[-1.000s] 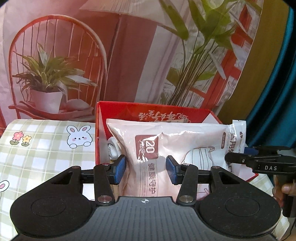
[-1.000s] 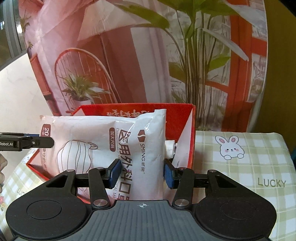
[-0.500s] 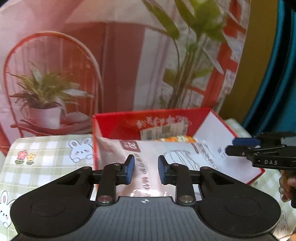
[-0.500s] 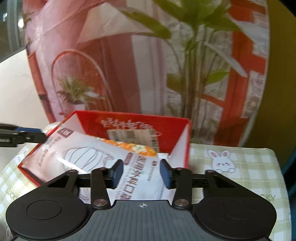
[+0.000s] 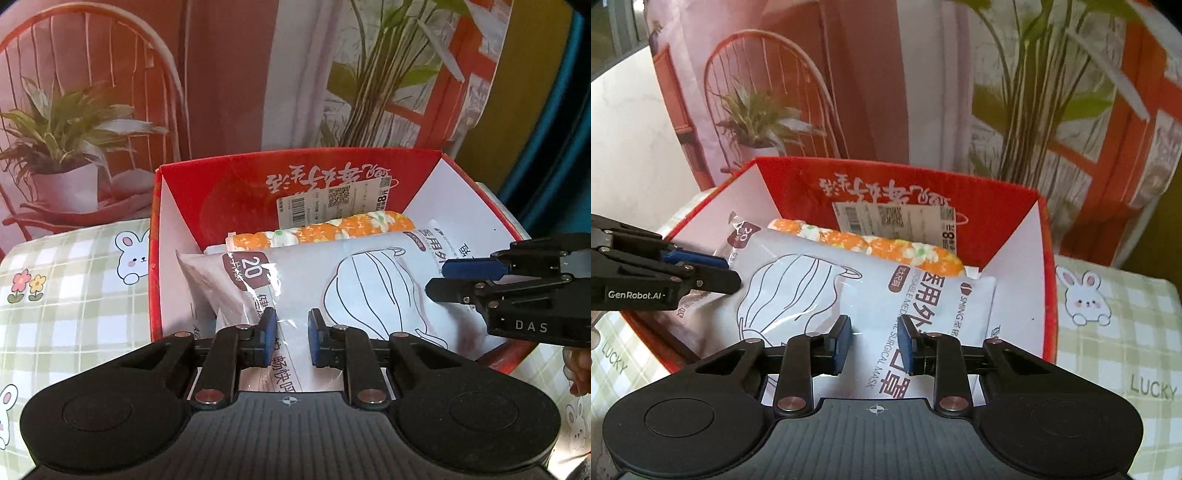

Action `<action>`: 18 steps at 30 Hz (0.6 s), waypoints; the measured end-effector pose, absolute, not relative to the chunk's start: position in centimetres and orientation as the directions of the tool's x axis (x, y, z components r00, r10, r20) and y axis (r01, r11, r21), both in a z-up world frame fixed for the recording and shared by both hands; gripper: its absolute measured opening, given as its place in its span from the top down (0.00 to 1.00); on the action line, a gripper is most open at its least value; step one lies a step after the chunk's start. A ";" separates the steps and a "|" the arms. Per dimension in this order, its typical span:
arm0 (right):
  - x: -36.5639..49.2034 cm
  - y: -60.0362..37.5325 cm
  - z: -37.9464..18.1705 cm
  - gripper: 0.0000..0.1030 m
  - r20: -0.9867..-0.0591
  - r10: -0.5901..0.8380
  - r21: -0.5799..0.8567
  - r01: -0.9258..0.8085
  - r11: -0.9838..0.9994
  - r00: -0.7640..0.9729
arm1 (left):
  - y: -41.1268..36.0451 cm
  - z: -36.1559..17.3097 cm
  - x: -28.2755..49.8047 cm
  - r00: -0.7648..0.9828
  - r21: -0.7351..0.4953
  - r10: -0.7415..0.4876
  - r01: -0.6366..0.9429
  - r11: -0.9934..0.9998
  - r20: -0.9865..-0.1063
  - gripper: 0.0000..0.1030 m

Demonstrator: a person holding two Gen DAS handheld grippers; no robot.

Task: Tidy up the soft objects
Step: 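Open both tools to release the mask bag inside the box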

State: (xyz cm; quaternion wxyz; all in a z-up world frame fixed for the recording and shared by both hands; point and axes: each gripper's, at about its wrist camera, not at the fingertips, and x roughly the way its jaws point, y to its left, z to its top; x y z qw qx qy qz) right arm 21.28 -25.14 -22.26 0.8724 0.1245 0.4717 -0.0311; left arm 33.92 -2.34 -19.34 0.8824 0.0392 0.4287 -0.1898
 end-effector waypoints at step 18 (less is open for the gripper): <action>21.6 -25.8 -23.6 0.75 -0.857 0.100 0.235 0.209 0.949 0.506 | -2.9 -20.0 33.7 0.569 -0.059 -0.283 0.380 0.923 -0.772 0.81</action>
